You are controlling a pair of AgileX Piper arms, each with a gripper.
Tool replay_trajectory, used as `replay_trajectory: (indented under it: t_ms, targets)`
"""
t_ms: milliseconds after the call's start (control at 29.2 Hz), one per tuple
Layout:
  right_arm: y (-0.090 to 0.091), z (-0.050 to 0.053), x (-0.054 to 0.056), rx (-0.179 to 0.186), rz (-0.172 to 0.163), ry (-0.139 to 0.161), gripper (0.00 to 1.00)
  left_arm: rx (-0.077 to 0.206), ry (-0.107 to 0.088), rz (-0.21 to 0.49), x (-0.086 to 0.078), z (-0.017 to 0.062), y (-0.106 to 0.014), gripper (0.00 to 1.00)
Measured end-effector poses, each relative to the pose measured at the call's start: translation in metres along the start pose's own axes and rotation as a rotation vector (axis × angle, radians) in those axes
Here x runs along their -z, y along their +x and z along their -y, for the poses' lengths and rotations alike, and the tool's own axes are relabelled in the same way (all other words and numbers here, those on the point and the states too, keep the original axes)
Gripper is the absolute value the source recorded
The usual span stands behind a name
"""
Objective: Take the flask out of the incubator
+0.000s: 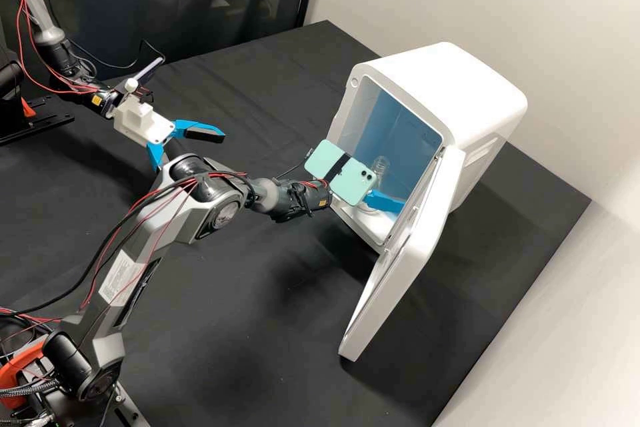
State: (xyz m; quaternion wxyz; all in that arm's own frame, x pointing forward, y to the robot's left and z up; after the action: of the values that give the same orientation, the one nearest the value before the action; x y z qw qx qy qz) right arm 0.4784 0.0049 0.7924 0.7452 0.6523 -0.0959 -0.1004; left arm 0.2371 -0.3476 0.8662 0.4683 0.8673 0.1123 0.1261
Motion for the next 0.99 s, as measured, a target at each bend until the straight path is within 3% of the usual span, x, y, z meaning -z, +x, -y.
replay_trajectory:
  t_ms: [171, 308, 479, 684, 992]
  targets:
    - [0.005, 0.006, 0.003, 0.023, 0.013, 0.003, 1.00, -0.002, -0.003, -0.009, 0.001, -0.0002, 0.000, 1.00]
    - [0.007, 0.007, 0.012, 0.030, 0.009, 0.007, 1.00, -0.004, -0.008, -0.015, 0.001, -0.0003, 0.000, 1.00]
    - [0.008, 0.010, 0.021, 0.038, -0.006, -0.019, 1.00, -0.004, -0.008, -0.015, 0.001, -0.0003, 0.000, 1.00]
    - [0.012, 0.018, 0.018, 0.056, 0.008, -0.018, 1.00, -0.009, -0.010, -0.009, -0.001, -0.0012, 0.001, 1.00]
    - [0.013, 0.020, 0.016, 0.060, 0.010, -0.021, 1.00, -0.013, -0.012, -0.009, -0.003, -0.0024, 0.003, 1.00]
